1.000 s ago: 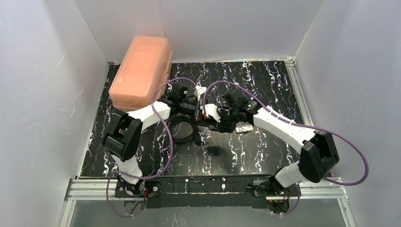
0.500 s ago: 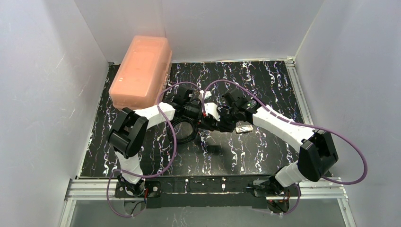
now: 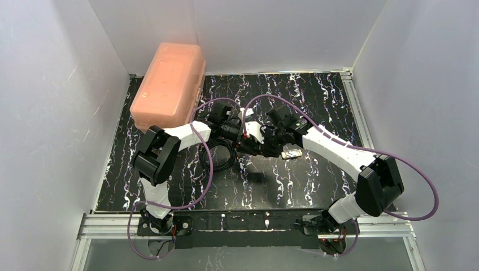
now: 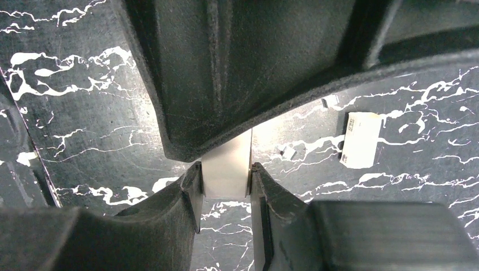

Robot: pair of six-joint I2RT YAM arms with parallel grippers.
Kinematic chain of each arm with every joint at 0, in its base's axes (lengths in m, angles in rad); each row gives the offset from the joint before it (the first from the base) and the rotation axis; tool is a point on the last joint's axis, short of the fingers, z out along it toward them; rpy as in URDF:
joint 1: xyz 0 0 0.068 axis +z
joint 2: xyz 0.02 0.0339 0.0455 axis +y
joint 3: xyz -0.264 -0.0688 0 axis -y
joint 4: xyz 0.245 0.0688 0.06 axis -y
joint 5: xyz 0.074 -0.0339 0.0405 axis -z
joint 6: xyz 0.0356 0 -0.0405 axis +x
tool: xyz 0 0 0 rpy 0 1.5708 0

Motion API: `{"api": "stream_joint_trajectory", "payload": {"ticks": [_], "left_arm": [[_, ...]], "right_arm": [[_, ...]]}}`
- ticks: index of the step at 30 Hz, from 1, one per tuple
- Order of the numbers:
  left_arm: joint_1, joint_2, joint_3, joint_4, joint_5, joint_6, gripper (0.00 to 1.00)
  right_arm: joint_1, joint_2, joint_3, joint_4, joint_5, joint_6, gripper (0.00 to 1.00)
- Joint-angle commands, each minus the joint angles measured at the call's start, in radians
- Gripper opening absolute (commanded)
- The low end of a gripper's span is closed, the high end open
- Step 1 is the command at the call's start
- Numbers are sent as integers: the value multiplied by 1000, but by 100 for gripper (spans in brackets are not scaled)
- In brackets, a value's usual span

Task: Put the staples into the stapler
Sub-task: Close the stapler at the center of the board.

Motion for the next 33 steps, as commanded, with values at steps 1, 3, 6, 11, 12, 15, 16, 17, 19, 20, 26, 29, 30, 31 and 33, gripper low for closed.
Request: {"api": "stream_joint_trajectory", "payload": {"ticks": [1,3,6,11,12,15,16,17,19,20,26,29,30,31,33], "left_arm": [[-10,-22,20,10,75,-12,0],[-11,-36,10,12,66,0,0],[-11,-64,-2,4,42,36,24],[-12,-75,3,0,36,50,54],[-12,-72,8,0,36,47,56],[-14,-67,16,0,36,40,58],[-15,-67,16,0,36,41,59],[-15,-68,15,0,34,41,59],[-15,-66,8,0,30,41,59],[-15,-65,5,0,27,40,56],[-14,-43,9,11,47,21,0],[-14,-54,0,16,40,19,0],[-14,-58,-3,17,38,19,0],[-14,-61,-4,17,37,20,0],[-14,-65,0,9,32,22,15]], "right_arm": [[-13,0,18,64,-36,-2,5],[-27,-5,12,71,-55,-9,5],[-32,-18,11,70,-86,-24,5],[-32,-34,17,55,-133,-48,5],[-32,-30,22,45,-138,-53,5],[-31,-19,33,19,-145,-64,5],[-31,-17,35,18,-148,-65,5],[-31,-19,35,18,-147,-65,5],[-30,-27,29,28,-146,-61,5],[-30,-32,25,38,-145,-55,6],[-33,-55,-7,79,-129,-37,11],[-39,-68,-37,106,-123,-37,18],[-42,-73,-42,111,-128,-36,21],[-45,-77,-46,114,-130,-37,24],[-48,-81,-48,109,-140,-42,26]]}}
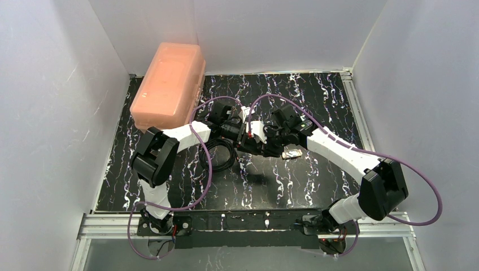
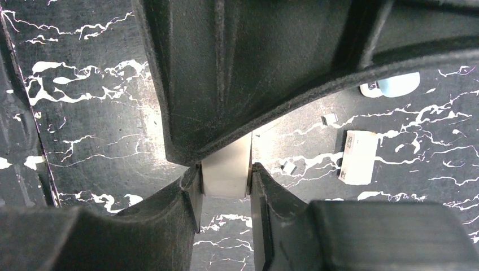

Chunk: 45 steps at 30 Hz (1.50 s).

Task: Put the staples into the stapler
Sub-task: Close the stapler at the center of the board.

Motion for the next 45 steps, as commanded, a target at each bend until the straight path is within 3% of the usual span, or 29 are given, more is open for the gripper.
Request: {"api": "stream_joint_trajectory", "payload": {"ticks": [1,4,11,17,23,38,45], "left_arm": [[-6,-47,1,-7,20,9,27],[-6,-54,2,-23,12,30,51],[3,-67,17,-106,-14,117,67],[28,-71,10,-129,-37,141,73],[29,-80,3,-129,-39,157,78],[137,-245,-63,-299,-315,301,80],[142,-285,-60,-342,-364,365,80]], "right_arm": [[-9,-45,-3,55,-35,-11,26],[-11,-41,17,14,-43,-40,22],[-16,-30,1,-61,-41,-75,19],[-49,-40,-59,-56,-97,-82,19],[-59,-19,-44,-113,-178,-118,30],[-65,201,-137,54,-63,-101,26],[-65,185,-215,177,17,-93,40]]}}
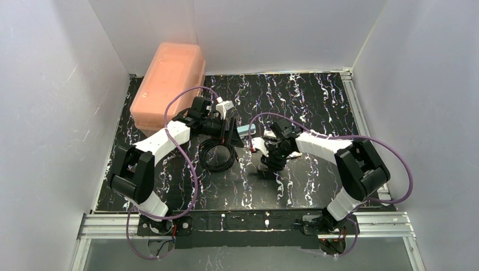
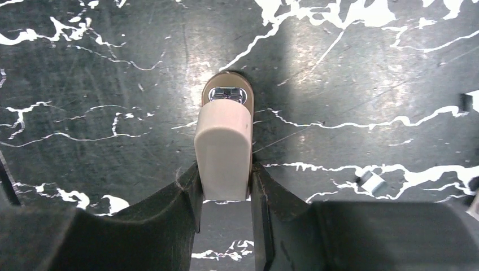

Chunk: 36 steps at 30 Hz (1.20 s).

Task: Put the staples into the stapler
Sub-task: Close the stapler at the center of the board.

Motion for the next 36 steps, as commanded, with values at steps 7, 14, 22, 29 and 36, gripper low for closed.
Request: {"api": "stream_joint_trajectory", "payload": {"ticks": [7,14,22,29,36], "left_arm": [[4,-40,-6,-57,-40,70,80],[3,-31,-8,-53,-36,73,80],[4,-23,-40,-19,-14,50,80],[4,-1,-109,94,48,-51,84],[-11,10,-135,179,98,-132,84]], "right_arm": [[-5,-35,-72,95,58,-21,69],[-5,-36,-83,91,51,-50,68],[-4,-62,-54,61,50,-66,30],[-2,-118,-27,55,33,-30,6],[-2,-148,67,-27,-41,9,3]]}}
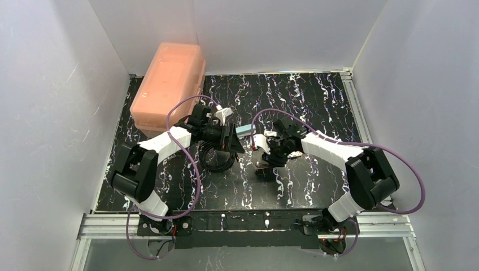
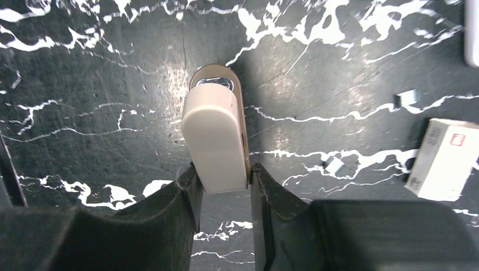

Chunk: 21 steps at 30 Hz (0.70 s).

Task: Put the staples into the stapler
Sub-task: Close the stapler at the center of the board.

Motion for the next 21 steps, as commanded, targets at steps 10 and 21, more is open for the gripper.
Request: {"api": "stream_joint_trajectory", "payload": {"ticks": [10,21], "left_arm": [[-106,189,98,183,230,-286,84],[-124,209,108,277,278,-350,86]], "right_arm": [[16,-13,243,-136,-12,133,4],[18,0,219,-135,-16,135,4]]}}
